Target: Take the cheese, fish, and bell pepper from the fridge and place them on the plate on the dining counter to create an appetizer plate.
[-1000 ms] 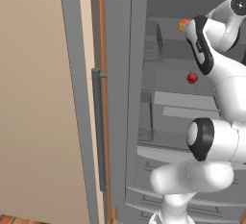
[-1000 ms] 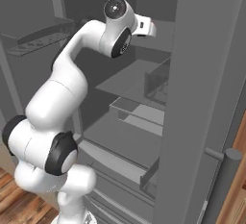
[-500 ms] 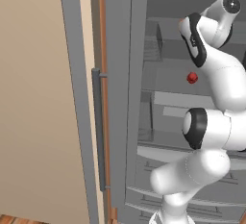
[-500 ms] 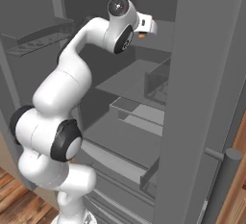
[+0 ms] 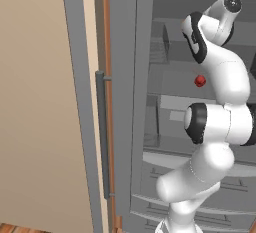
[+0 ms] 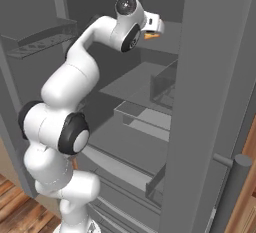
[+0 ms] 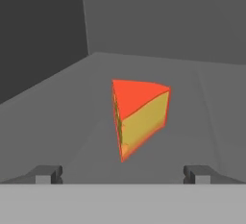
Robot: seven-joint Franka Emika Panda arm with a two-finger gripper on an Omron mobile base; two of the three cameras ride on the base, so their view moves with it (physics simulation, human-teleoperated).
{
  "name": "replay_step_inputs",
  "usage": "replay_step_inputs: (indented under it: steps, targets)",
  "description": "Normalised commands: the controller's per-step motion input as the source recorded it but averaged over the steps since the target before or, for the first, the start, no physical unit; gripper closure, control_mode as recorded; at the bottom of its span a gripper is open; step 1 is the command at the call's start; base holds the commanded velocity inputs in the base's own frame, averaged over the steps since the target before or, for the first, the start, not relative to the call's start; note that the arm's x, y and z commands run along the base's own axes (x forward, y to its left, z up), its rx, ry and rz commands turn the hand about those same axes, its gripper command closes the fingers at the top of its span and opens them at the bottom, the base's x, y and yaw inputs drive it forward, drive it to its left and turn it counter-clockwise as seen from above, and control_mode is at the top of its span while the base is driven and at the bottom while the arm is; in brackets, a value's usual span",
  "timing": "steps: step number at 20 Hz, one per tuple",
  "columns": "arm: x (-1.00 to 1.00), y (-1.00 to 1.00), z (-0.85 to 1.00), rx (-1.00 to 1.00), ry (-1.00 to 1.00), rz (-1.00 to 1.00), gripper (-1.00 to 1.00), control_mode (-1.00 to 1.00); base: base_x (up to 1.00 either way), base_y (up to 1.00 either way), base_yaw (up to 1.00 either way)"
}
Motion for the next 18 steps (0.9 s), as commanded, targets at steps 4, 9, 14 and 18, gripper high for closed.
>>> replay_step_inputs:
  steps: [4, 9, 14, 18]
  targets:
    - [0.31, -0.14, 0.00, 0.00, 0.00, 0.00, -1.00, -1.00, 0.00, 0.00, 0.00]
    - [0.30, -0.16, 0.00, 0.00, 0.00, 0.00, -1.00, -1.00, 0.00, 0.00, 0.00]
    - [0.37, -0.02, -0.07, 0.00, 0.00, 0.00, -1.00, -1.00, 0.00, 0.00, 0.00]
    - [0.30, 0.00, -0.25, 0.00, 0.00, 0.00, -1.00, -1.00, 0.00, 0.00, 0.00]
